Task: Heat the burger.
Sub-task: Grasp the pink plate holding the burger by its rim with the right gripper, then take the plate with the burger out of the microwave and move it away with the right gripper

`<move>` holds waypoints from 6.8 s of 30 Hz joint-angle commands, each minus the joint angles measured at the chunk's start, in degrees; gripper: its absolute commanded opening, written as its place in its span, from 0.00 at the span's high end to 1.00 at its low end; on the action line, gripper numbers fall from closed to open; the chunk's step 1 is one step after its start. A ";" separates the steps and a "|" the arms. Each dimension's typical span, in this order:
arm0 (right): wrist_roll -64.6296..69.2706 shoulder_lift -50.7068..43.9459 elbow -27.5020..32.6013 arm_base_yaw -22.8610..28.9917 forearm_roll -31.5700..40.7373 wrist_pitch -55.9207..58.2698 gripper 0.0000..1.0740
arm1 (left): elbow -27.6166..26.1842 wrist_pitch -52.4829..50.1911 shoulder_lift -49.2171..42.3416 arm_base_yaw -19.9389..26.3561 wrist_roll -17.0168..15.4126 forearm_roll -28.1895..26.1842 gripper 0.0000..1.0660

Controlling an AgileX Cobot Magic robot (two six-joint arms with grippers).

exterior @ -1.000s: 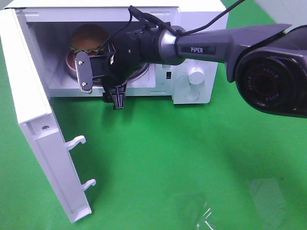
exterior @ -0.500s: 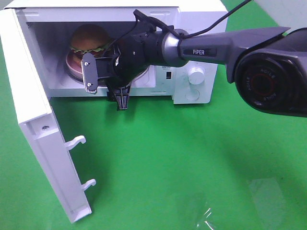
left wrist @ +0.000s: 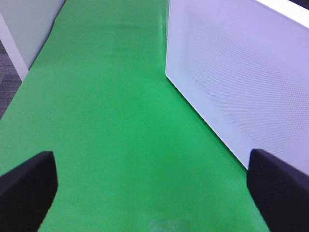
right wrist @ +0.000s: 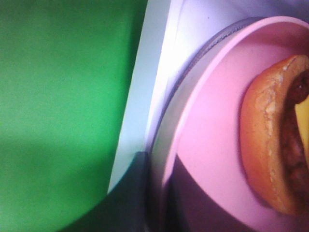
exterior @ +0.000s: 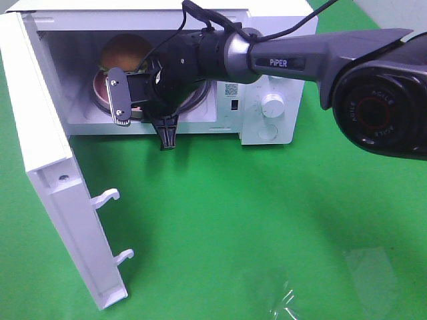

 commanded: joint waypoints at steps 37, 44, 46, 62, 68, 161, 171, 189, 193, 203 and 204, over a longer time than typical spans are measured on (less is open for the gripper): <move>-9.85 -18.45 31.51 -0.46 -2.92 -14.95 1.00 | 0.29 -0.46 -1.15 0.11 -0.17 -0.34 0.06; -9.80 -22.52 36.96 0.17 -2.58 -16.79 1.00 | 0.29 -0.46 -1.15 0.11 -0.17 -0.34 0.06; -9.80 -23.43 38.45 0.23 -2.52 -17.88 1.00 | 0.29 -0.46 -1.15 0.11 -0.17 -0.34 0.06; -9.51 -31.68 49.96 2.23 2.52 -20.34 1.00 | 0.29 -0.46 -1.15 0.11 -0.17 -0.34 0.06; -9.34 -34.32 53.06 2.23 6.42 -20.45 1.00 | 0.29 -0.46 -1.15 0.11 -0.17 -0.34 0.06; 109.32 -83.42 91.44 2.23 -55.12 22.75 1.00 | 0.29 -0.46 -1.15 0.11 -0.17 -0.34 0.06; 120.55 -76.66 91.33 2.23 -55.35 27.33 1.00 | 0.29 -0.46 -1.15 0.11 -0.17 -0.34 0.06; 144.56 -53.06 85.14 1.03 -63.83 23.89 1.00 | 0.29 -0.46 -1.15 0.11 -0.17 -0.34 0.06; 145.30 -47.90 82.28 -2.98 -64.00 22.17 1.00 | 0.29 -0.46 -1.15 0.11 -0.17 -0.34 0.06; 145.76 -41.08 81.07 -7.79 -65.15 16.96 0.98 | 0.29 -0.46 -1.15 0.11 -0.17 -0.34 0.06; 146.10 -40.57 81.07 -7.91 -65.15 16.90 0.97 | 0.29 -0.46 -1.15 0.11 -0.17 -0.34 0.06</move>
